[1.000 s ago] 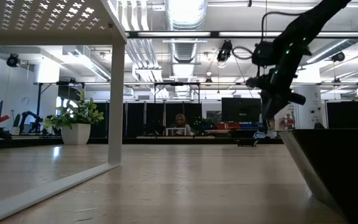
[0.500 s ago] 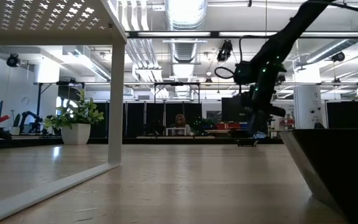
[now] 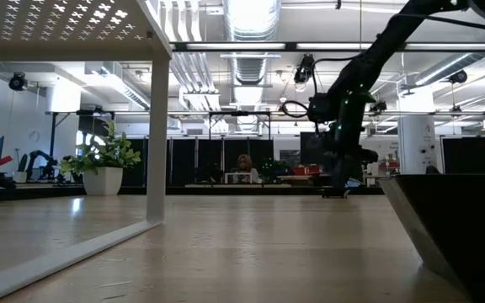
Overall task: Pick & Place Mini shaped plates
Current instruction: Stack the square plate on top of the square plate on the shelf
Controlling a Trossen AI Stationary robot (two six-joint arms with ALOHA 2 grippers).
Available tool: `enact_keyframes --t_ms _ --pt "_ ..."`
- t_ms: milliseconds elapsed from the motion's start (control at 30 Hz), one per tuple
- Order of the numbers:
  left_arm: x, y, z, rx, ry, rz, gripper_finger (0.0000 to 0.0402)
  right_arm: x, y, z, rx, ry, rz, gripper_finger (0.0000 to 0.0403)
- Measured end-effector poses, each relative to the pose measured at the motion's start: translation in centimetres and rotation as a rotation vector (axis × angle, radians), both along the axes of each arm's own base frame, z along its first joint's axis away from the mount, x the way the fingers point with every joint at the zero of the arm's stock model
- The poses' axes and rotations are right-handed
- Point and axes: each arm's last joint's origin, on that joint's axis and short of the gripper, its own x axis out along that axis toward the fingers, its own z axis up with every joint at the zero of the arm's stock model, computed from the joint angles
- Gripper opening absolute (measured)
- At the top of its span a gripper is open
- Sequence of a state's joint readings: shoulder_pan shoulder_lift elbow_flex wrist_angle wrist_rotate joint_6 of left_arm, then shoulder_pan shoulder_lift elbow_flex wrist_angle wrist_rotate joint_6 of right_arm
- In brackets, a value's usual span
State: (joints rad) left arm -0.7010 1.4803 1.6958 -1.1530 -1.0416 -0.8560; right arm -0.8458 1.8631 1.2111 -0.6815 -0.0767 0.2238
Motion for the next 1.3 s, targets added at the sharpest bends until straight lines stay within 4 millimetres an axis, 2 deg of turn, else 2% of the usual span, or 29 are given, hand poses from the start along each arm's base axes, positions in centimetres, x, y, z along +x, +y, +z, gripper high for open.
enact_keyframes --t_ms 667,1100,1300 --pt "0.0 0.0 0.0 -0.003 -0.002 0.002 0.0071 -0.9 0.7 -1.6 0.036 0.035 0.06 0.0068" --pt "0.0 0.0 0.0 -0.003 -0.002 0.002 0.0071 -0.6 0.8 -0.9 0.042 -0.012 0.105 0.0068" --pt "0.0 0.0 0.0 -0.003 -0.002 0.003 0.0071 -0.6 0.9 -1.4 0.069 -0.02 0.116 0.0068"
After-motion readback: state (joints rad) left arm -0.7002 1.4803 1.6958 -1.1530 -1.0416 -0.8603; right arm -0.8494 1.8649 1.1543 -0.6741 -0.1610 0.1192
